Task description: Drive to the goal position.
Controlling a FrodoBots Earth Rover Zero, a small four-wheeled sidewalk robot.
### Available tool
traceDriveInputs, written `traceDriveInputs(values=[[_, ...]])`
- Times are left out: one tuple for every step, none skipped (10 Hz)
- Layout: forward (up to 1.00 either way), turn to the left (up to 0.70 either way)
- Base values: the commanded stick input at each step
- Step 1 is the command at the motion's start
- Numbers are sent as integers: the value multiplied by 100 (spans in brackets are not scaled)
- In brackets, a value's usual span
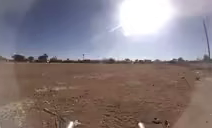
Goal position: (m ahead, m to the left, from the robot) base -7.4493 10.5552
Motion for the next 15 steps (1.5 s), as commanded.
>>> traceDriveInputs(values=[[50,50],[50,50],[50,50],[50,50],[50,50],[50,50],[50,50],[50,50],[50,50],[50,50],[50,50],[50,50],[50,50],[50,50],[50,50]])
